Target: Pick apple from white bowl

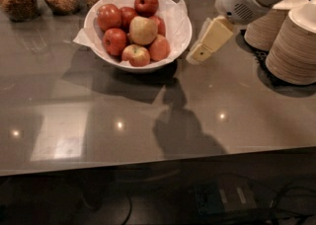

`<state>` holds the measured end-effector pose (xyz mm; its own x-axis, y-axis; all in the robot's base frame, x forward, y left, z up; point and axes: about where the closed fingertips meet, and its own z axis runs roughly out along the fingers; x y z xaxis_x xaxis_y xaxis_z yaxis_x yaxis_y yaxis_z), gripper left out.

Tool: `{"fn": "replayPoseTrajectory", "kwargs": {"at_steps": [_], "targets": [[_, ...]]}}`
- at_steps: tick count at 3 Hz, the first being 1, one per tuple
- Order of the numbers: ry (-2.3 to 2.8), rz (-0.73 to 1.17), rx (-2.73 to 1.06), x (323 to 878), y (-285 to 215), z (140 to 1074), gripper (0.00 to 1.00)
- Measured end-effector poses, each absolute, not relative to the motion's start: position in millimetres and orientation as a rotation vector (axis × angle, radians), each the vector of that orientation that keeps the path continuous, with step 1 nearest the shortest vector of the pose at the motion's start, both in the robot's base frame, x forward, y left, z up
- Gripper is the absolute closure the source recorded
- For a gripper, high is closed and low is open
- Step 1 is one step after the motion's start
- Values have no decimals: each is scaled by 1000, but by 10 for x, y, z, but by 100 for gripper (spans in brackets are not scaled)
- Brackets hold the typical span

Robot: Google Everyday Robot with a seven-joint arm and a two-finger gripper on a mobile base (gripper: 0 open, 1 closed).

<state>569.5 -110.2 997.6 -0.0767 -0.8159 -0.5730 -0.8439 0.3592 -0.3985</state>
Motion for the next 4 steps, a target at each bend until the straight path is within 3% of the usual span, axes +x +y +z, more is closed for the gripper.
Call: {"fn": "replayPoseTrajectory", "kwargs": {"at_steps": [4], "targets": [[1783,328,-1434,6737,-277,9714,0]]}}
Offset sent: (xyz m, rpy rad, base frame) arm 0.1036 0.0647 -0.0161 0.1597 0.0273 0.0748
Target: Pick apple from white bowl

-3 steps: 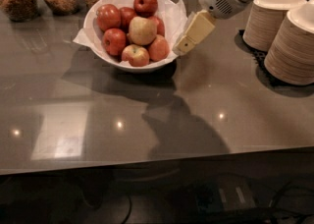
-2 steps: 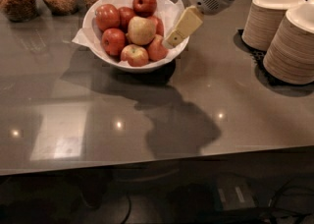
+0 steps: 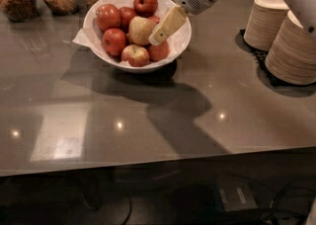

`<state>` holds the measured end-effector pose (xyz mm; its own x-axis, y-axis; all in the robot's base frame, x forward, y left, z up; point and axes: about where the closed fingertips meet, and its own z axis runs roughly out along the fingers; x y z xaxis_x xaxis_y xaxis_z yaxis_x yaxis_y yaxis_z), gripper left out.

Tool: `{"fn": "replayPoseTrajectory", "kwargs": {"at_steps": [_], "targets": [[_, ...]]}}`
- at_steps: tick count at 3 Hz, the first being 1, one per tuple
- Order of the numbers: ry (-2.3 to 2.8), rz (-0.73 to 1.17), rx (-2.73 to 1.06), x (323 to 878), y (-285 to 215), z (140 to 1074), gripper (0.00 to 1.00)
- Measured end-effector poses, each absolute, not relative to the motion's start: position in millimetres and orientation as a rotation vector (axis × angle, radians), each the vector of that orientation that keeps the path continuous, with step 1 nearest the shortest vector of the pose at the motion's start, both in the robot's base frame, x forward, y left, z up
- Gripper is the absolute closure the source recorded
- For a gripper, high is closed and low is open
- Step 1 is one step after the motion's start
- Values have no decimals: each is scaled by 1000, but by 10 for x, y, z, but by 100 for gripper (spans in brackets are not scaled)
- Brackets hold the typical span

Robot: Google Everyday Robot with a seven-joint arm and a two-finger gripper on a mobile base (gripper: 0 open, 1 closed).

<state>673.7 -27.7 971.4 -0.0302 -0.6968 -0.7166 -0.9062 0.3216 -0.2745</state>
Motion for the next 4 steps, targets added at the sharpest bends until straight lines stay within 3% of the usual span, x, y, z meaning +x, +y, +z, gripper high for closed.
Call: {"fn": "replayPoseTrajectory", "kwargs": {"at_steps": [4], "targets": [[1786,469,-1508,6887,217,9315,0]]}}
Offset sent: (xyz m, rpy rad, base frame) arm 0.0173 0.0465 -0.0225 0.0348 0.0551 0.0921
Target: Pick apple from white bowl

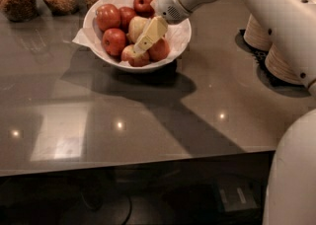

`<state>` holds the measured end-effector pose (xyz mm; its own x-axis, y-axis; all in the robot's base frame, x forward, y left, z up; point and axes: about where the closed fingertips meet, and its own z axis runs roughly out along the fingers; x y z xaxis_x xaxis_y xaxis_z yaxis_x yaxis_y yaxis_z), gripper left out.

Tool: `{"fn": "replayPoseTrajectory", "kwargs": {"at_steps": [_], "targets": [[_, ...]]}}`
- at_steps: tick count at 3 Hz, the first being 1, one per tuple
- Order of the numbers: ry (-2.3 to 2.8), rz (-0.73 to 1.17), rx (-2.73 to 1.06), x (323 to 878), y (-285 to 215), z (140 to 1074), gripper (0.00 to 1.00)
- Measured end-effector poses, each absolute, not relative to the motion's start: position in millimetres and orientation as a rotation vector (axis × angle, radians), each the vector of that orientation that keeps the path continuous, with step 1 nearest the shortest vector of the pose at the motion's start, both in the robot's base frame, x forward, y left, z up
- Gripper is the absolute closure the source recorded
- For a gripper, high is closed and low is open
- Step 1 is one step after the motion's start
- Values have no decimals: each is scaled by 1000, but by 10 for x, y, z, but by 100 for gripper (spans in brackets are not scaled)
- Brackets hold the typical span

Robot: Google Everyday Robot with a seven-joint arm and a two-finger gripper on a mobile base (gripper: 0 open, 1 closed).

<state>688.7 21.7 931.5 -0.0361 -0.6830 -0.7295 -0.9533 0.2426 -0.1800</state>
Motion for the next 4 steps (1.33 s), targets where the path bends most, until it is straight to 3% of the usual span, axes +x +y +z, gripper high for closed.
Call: {"fn": "replayPoseTrajectory", "kwargs": {"at_steps": [1,2,4], "targets": [[1801,492,-1520,6900,291,9189,13],[1810,499,-1522,6932,331,9125,35],[1809,499,-1509,6941,320,9145,69]]}}
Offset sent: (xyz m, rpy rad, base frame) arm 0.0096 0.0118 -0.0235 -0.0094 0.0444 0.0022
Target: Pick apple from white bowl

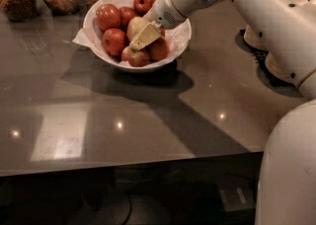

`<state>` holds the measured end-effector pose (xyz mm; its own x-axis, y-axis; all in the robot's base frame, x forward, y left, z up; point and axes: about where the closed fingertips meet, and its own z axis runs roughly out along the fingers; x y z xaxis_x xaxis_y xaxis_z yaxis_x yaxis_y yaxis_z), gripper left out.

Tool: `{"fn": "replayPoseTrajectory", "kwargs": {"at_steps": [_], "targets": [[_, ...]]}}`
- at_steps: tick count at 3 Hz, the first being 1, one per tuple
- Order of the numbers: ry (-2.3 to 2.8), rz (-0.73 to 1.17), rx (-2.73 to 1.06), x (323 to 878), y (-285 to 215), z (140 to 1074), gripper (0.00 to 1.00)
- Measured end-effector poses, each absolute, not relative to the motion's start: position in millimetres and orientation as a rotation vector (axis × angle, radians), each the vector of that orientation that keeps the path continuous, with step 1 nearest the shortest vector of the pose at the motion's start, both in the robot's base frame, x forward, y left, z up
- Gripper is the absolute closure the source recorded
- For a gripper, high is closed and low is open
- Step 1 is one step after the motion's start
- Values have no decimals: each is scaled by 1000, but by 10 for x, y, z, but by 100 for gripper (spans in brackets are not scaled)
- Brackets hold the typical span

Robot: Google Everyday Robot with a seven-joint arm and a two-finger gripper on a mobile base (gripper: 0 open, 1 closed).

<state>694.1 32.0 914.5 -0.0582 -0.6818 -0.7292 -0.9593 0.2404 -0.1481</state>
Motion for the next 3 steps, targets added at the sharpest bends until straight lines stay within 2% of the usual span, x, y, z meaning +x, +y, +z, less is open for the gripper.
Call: {"fn": "replayPoseTrajectory", "kwargs": {"at_steps": [1,2,3], "targets": [[1784,490,-1488,6898,252,9318,92],[1751,478,-1475,6841,197,9500,100],[1695,446,-1468,6679,44,9758,100]]}}
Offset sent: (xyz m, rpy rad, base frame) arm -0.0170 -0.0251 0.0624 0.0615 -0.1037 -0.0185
